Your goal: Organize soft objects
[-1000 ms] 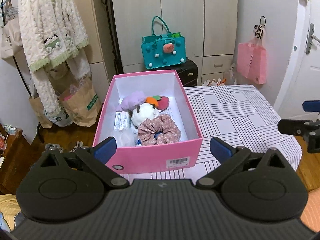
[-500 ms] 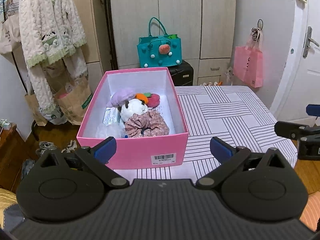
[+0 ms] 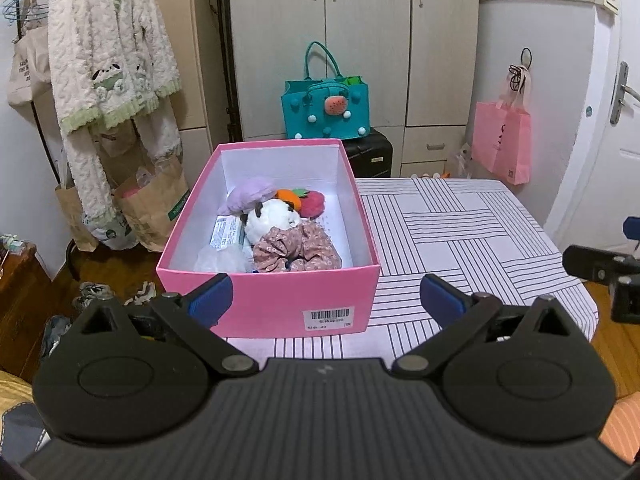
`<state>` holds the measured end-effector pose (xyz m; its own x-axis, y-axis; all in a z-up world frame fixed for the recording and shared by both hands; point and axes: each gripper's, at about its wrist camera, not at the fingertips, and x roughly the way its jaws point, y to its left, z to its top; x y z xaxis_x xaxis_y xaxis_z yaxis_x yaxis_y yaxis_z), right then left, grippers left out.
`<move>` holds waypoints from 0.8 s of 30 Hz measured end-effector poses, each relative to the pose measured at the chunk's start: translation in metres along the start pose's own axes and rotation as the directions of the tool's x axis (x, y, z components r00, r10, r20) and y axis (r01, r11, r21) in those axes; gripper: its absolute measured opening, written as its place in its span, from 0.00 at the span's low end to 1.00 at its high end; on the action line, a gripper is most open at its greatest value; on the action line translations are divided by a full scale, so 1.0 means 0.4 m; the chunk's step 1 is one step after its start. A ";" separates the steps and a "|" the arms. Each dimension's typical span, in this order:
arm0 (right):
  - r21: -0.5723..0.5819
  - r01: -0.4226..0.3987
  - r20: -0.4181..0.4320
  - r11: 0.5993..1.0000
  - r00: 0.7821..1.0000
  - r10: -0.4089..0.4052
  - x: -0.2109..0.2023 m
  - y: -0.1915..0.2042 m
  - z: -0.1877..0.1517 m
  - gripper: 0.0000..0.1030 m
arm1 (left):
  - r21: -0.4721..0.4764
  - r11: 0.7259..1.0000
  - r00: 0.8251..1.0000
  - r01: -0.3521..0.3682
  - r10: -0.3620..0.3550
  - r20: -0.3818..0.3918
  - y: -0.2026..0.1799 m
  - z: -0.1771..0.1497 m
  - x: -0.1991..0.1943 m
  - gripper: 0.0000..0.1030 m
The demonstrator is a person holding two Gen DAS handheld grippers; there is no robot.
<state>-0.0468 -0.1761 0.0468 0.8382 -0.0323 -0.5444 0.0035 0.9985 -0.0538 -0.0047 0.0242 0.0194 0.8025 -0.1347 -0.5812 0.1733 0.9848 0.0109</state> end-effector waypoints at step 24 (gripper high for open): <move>0.012 0.052 0.086 0.999 0.995 -0.053 0.001 -0.012 -0.053 0.95 | -0.032 0.998 0.992 -0.048 0.052 0.117 0.009 -0.042 0.001 0.98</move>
<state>-0.0579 -0.1817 0.0292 0.8807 -0.0808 -0.4667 0.0535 0.9960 -0.0716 -0.0133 0.0295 0.0056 0.8719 -0.0954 -0.4803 0.1159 0.9932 0.0132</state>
